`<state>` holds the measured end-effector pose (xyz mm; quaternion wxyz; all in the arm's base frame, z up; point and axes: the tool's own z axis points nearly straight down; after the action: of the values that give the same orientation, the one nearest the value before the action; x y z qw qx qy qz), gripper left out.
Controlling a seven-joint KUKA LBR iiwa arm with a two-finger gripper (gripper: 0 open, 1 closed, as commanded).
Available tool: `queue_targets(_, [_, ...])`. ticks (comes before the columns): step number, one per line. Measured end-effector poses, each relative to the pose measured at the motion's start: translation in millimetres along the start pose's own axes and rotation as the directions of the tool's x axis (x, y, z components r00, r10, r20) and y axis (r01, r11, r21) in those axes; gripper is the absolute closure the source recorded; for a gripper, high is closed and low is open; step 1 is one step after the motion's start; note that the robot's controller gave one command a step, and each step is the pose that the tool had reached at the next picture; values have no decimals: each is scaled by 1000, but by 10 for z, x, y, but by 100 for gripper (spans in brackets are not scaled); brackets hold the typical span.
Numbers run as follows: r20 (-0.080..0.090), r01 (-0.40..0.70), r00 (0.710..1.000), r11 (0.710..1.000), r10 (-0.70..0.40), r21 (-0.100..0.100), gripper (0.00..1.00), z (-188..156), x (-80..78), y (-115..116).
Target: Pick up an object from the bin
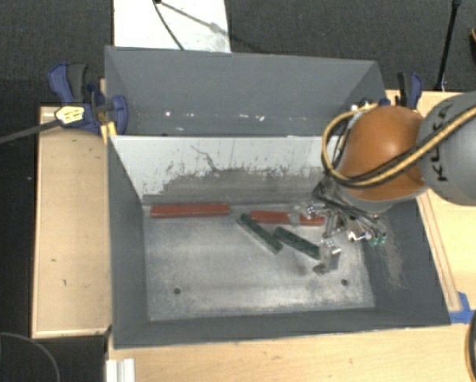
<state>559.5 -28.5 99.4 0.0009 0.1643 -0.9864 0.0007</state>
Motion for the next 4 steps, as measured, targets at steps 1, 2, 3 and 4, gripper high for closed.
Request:
queue_targets(1, [6, -44, 999, 999, 44, 0, 0, 304, -29, -337])
queue_targets(2, [13, -48, 999, 999, 48, 1, 100, 260, -58, -327])
queue_targets(3, [6, -52, 999, 999, 52, -1, 0, 286, -37, -321])
queue_targets(4, [9, -56, 998, 998, 56, 0, 100, 270, -47, -328])
